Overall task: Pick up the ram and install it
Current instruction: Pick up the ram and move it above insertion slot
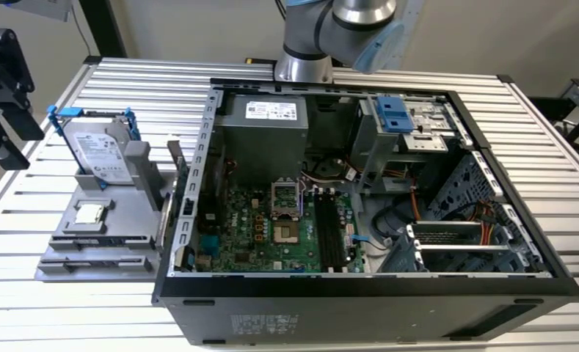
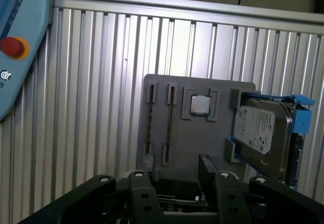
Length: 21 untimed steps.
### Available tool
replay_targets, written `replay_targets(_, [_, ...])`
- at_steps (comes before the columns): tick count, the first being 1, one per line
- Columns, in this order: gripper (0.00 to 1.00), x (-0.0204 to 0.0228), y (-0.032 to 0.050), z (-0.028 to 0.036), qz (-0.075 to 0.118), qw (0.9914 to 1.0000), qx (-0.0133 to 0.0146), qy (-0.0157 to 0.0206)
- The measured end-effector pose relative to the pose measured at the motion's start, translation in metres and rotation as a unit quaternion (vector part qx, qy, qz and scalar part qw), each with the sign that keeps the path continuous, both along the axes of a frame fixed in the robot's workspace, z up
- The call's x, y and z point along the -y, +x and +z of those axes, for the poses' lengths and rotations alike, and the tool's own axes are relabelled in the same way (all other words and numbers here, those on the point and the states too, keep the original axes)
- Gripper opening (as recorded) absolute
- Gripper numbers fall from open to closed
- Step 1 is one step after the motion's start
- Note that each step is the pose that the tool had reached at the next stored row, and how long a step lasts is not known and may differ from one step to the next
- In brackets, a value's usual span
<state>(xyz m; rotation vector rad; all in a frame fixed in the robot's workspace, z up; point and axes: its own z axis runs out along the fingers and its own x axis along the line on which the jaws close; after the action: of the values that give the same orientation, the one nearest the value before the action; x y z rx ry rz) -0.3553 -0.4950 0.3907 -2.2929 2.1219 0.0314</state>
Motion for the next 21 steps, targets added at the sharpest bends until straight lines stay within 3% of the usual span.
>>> replay_targets(21, [1.0, 0.0, -0.0003, -0.0184, 0.0, 1.0, 0.0, 0.0])
